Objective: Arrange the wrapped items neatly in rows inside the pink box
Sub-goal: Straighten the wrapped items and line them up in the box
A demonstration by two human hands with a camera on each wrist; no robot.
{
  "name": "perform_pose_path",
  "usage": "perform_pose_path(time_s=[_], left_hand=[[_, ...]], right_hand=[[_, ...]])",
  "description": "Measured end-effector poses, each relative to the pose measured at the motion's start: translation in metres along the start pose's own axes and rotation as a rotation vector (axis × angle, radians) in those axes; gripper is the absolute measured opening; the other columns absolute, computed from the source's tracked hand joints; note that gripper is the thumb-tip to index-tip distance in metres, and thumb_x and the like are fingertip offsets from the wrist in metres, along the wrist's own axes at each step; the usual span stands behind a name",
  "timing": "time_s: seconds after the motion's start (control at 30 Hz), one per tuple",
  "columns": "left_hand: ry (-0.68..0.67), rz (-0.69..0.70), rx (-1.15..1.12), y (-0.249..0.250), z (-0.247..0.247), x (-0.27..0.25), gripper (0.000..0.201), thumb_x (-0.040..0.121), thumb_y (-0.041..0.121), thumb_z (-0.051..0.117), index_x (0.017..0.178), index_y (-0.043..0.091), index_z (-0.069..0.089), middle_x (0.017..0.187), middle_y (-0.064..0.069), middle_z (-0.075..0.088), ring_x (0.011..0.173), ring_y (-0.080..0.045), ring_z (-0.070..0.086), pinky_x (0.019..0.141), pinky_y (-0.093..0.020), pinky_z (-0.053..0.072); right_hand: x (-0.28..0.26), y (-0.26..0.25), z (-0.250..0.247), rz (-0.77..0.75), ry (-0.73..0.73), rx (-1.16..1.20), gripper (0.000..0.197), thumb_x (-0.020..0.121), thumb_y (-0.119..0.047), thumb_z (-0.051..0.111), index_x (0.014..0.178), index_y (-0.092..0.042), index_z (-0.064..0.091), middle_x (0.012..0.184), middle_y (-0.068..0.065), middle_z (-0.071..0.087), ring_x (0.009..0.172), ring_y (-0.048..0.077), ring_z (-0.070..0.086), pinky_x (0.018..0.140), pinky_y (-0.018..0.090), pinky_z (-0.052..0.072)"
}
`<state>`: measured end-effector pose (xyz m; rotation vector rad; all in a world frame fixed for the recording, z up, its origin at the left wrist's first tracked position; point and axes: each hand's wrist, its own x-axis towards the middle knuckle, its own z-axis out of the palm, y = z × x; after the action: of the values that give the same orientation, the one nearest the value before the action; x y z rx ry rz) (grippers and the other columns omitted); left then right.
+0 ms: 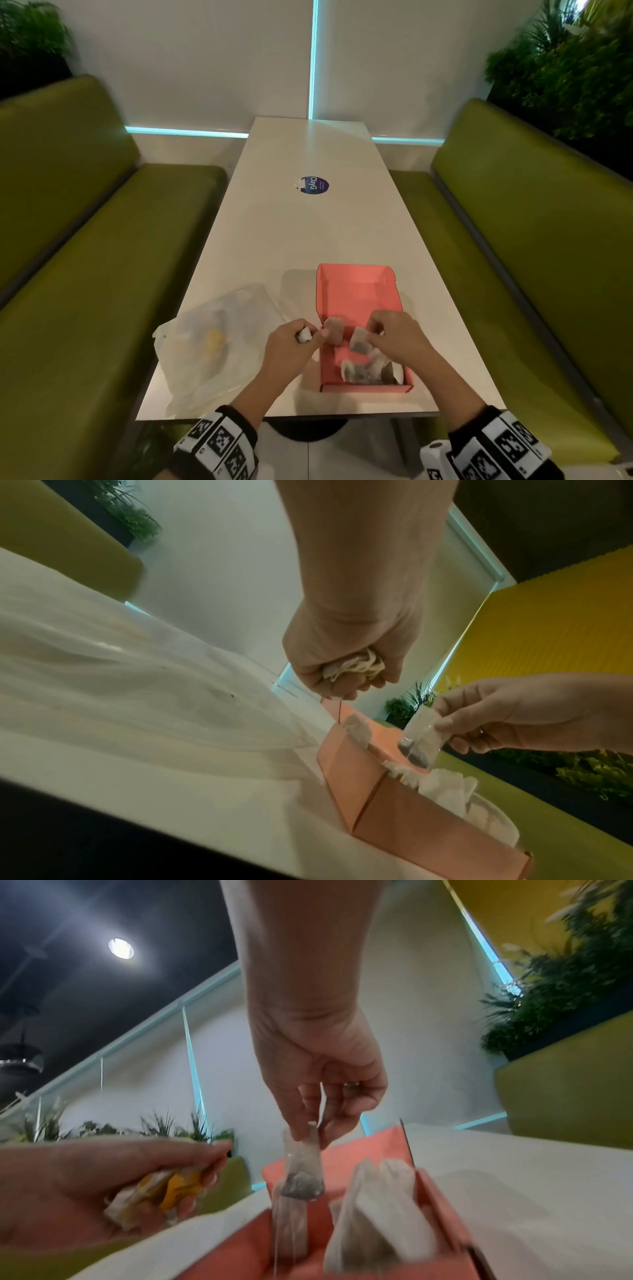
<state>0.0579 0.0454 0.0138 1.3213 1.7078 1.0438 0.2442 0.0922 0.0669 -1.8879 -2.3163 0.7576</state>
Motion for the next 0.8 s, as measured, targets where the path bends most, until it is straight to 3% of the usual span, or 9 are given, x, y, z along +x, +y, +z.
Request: perform_pose_path(time_s=[0.07, 0.23, 0.33, 0.4, 0.47, 0.6, 0.8], left_hand=[[-0.047, 0.018, -0.114, 0.008, -0.003, 0.0, 0.004, 0.081, 0.023, 0.072, 0.084, 0.022, 0.071, 0.083, 0.01, 0.069, 0.079, -0.004, 0.061, 0.064, -0.005, 0.043], [-0.189, 0.103, -0.2, 0.029, -0.003, -0.001, 0.023, 0.081, 0.018, 0.071, 0.103, 0.028, 0.069, 0.104, 0.015, 0.068, 0.099, 0.004, 0.06, 0.079, -0.007, 0.046], [-0.278, 0.11, -0.188, 0.035, 0.003, -0.002, 0.02, 0.081, 0.027, 0.072, 0.1, 0.029, 0.07, 0.093, 0.016, 0.07, 0.09, 0.003, 0.063, 0.08, -0.015, 0.05], [-0.278, 0.137, -0.153, 0.037, 0.005, -0.004, 0.007, 0.083, 0.028, 0.07, 0.089, 0.026, 0.071, 0.073, 0.021, 0.067, 0.071, 0.005, 0.059, 0.068, -0.013, 0.046], [-0.254, 0.148, -0.156, 0.037, 0.007, -0.005, 0.008, 0.085, 0.024, 0.068, 0.077, 0.026, 0.069, 0.06, 0.022, 0.061, 0.059, 0.005, 0.053, 0.061, -0.014, 0.041], [-0.225, 0.106, -0.22, 0.036, 0.005, -0.005, 0.017, 0.085, 0.022, 0.068, 0.069, 0.029, 0.067, 0.057, 0.018, 0.059, 0.058, -0.003, 0.052, 0.056, -0.018, 0.039], [-0.215, 0.115, -0.168, 0.03, 0.005, -0.004, 0.011, 0.083, 0.026, 0.069, 0.073, 0.026, 0.068, 0.063, 0.015, 0.06, 0.062, -0.004, 0.054, 0.062, -0.019, 0.042]], right_hand=[[-0.004, -0.001, -0.016, -0.054, 0.011, 0.077, 0.008, 0.087, -0.012, 0.058, 0.084, -0.018, 0.057, 0.085, -0.004, 0.059, 0.082, 0.015, 0.056, 0.07, 0.023, 0.045], [-0.016, -0.008, -0.039, -0.134, -0.028, 0.252, 0.012, 0.088, -0.009, 0.061, 0.085, -0.02, 0.06, 0.075, -0.009, 0.059, 0.068, 0.004, 0.057, 0.064, 0.014, 0.043], [-0.02, -0.012, -0.042, -0.157, -0.075, 0.33, 0.014, 0.086, -0.007, 0.063, 0.082, -0.02, 0.061, 0.072, -0.005, 0.062, 0.066, 0.008, 0.058, 0.067, 0.023, 0.049], [-0.02, -0.014, -0.041, -0.169, -0.067, 0.372, 0.015, 0.085, -0.006, 0.064, 0.08, -0.02, 0.061, 0.073, -0.001, 0.063, 0.066, 0.012, 0.059, 0.07, 0.03, 0.051], [-0.02, -0.014, -0.039, -0.157, -0.031, 0.444, 0.013, 0.085, -0.006, 0.064, 0.084, -0.019, 0.061, 0.074, 0.001, 0.063, 0.063, 0.011, 0.057, 0.065, 0.026, 0.05], [-0.02, -0.013, -0.034, -0.163, -0.001, 0.543, 0.009, 0.086, -0.013, 0.066, 0.089, -0.021, 0.062, 0.084, 0.001, 0.064, 0.06, 0.008, 0.06, 0.06, 0.018, 0.048], [-0.014, -0.011, -0.029, -0.21, 0.015, 0.469, 0.011, 0.083, -0.01, 0.068, 0.078, -0.019, 0.066, 0.072, -0.003, 0.065, 0.053, 0.0, 0.058, 0.058, 0.014, 0.048]])
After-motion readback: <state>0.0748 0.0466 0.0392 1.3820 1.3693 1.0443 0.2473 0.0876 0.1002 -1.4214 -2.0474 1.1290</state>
